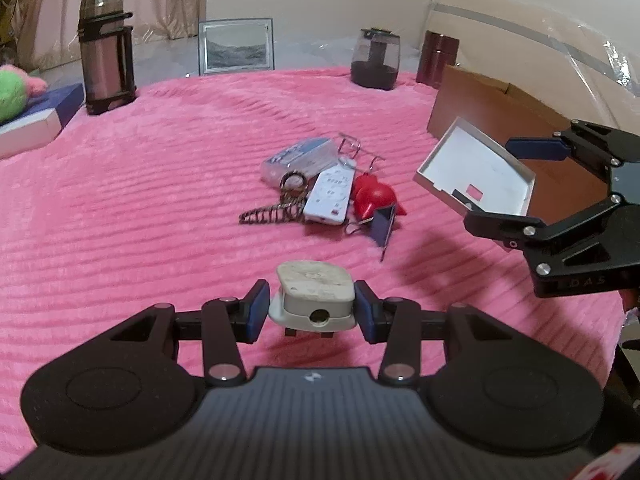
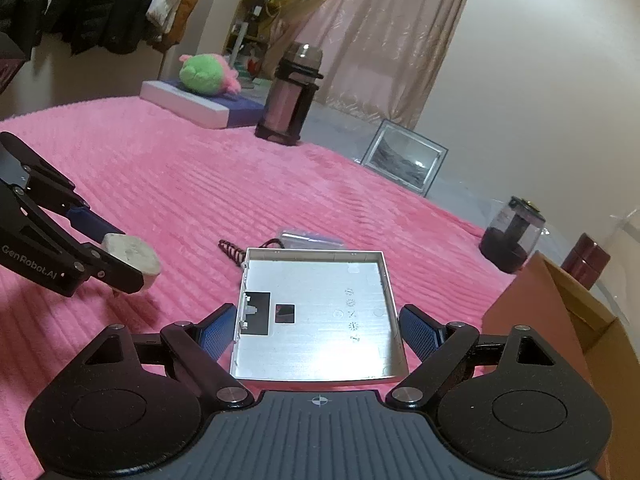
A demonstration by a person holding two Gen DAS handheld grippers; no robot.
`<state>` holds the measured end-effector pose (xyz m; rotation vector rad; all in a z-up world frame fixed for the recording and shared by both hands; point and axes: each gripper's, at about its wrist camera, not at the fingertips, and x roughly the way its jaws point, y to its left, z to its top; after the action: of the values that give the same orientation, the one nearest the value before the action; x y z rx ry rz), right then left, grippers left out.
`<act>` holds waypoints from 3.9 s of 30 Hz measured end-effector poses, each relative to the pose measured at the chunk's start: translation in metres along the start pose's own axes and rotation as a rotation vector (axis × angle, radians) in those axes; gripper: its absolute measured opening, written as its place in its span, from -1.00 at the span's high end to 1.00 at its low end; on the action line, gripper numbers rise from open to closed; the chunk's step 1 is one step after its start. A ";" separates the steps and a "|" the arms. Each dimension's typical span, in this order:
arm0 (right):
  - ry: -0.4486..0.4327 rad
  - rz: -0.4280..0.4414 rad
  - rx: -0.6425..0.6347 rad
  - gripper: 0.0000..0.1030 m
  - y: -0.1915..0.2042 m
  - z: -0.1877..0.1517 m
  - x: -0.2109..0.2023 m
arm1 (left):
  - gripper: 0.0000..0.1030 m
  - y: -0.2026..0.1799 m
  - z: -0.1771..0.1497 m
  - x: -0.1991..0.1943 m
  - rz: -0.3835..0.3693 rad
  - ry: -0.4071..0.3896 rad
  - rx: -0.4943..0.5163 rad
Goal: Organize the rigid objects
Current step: 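Lift the plug and tray lid with both tools and carry them into the box, then lower the tray lid with the right tool while the left tool lowers the plug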
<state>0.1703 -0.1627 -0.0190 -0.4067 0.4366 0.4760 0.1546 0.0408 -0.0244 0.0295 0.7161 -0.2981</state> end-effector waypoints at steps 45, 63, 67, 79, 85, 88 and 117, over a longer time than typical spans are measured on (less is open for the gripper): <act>0.283 0.110 -0.350 -0.64 -0.304 -0.055 -0.065 | 0.23 -0.279 0.218 0.093 -0.493 0.017 0.658; 0.462 0.253 -0.731 -0.64 -0.305 -0.087 0.030 | 0.23 -0.333 0.211 0.191 -0.478 0.236 0.932; 0.484 0.283 -0.784 -0.64 -0.304 -0.095 0.045 | 0.23 -0.337 0.201 0.207 -0.474 0.284 0.967; 0.537 0.373 -0.828 -0.64 -0.302 -0.111 0.073 | 0.23 -0.346 0.187 0.236 -0.474 0.398 0.998; 0.545 0.403 -0.785 -0.64 -0.308 -0.115 0.081 | 0.23 -0.345 0.183 0.242 -0.476 0.437 1.002; 0.547 0.408 -0.768 -0.64 -0.310 -0.119 0.086 | 0.23 -0.345 0.182 0.244 -0.482 0.454 0.998; 0.523 0.363 -0.745 -0.64 -0.302 -0.113 0.068 | 0.22 -0.352 0.180 0.253 -0.449 0.540 1.044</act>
<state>0.3467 -0.4378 -0.0650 -1.1985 0.8455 0.8917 0.3528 -0.3847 -0.0267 0.9806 1.0291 -1.0993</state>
